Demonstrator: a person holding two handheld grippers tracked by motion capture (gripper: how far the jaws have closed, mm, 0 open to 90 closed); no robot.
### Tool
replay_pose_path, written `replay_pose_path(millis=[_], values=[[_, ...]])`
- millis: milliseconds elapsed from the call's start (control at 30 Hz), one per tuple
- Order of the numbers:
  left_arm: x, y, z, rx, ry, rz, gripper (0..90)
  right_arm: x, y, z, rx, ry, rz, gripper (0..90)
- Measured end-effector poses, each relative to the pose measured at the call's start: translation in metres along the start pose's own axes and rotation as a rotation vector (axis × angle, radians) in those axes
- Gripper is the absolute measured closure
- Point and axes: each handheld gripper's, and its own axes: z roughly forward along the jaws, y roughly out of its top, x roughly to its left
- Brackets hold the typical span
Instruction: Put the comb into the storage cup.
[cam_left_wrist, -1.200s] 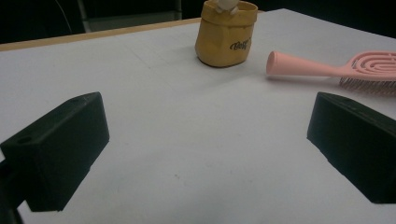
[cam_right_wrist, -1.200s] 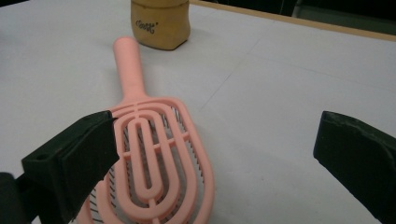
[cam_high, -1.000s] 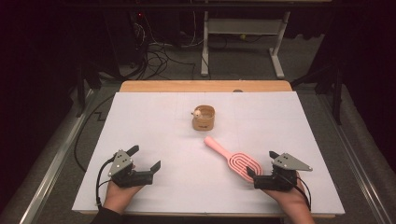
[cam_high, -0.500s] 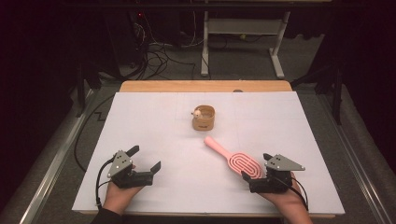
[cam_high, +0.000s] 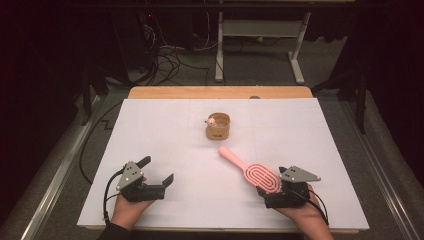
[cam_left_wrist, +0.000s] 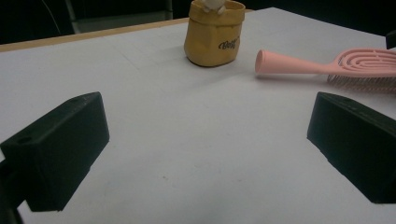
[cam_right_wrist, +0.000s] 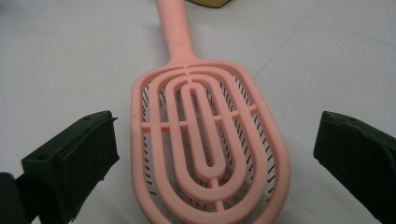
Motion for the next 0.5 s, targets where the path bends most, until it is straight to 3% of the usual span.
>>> replay_pose_path(millis=[500], values=[[-0.0006, 0.0004, -0.0002, -0.011, -0.003, -0.003, 0.0, -0.0001, -0.0025, 0.0031, 0.049, -0.001, -0.008, 0.0]])
